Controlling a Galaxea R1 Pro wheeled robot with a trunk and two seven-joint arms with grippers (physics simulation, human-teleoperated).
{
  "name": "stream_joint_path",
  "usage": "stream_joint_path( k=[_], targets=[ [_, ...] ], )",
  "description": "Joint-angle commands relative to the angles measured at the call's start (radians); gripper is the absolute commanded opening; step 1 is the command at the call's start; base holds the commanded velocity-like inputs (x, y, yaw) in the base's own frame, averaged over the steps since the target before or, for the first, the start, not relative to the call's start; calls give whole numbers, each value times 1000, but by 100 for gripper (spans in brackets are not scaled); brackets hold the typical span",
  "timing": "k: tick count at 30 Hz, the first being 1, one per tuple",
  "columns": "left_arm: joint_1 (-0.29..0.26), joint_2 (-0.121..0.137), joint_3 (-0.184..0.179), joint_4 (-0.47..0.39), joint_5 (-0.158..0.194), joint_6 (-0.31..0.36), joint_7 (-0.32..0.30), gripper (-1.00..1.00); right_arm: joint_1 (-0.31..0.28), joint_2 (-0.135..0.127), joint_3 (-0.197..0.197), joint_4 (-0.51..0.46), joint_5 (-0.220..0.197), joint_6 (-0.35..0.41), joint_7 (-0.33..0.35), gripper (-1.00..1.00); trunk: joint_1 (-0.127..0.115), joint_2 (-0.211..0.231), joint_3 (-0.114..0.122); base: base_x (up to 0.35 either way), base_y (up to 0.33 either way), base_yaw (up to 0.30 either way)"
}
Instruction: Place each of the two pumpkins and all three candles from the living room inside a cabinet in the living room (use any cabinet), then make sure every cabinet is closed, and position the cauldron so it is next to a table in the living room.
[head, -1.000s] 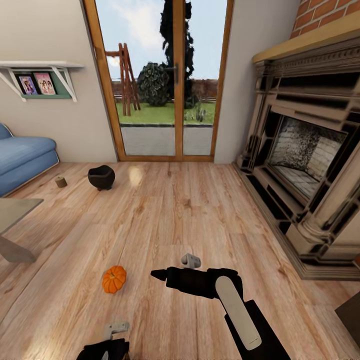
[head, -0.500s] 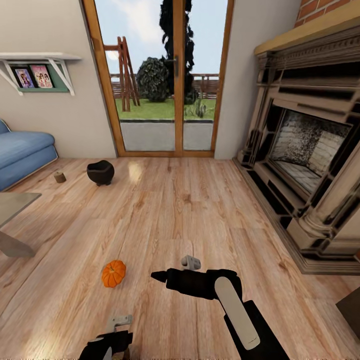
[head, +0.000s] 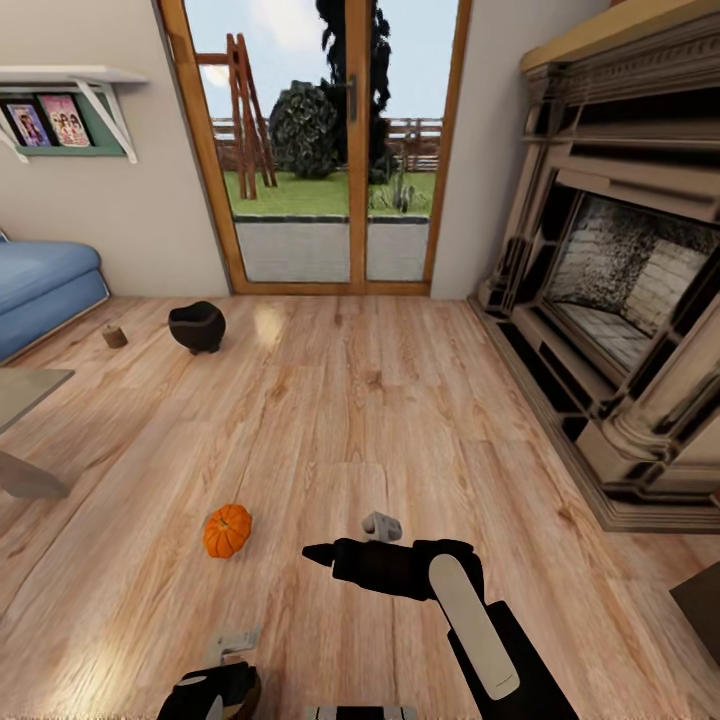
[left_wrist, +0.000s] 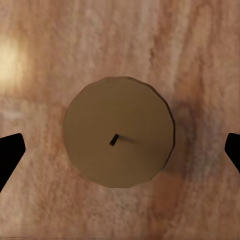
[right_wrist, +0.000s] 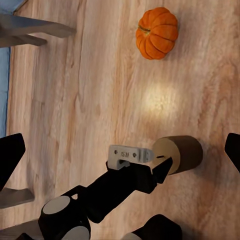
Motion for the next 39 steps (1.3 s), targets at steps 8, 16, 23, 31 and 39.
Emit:
stream_joint_path(
  k=[8,16,23,31,39],
  targets=[
    [0,0,-1,1,0,0,0,100,0,0,0,1,-3,0,2,100,4,-2,-31,0,0,0],
    [-1,0,-1,2,0,0,0,100,-1,-136,-24,-10,-9,-23,472,100,7,-4,-62,0,0,0],
    [0,0,-2,2,0,0,0,100,0,-205,-45,1,-5,-151,700,100,9,-4,-74,0,0,0],
    [-1,0,-2,2,0,0,0,100,0,-209,-46,3,-4,-164,713,100,12,-6,-105,0,0,0],
    [0,0,-2,2,0,0,0,100,0,-208,-46,3,-5,-165,694,100,14,-8,-124,0,0,0]
  ],
)
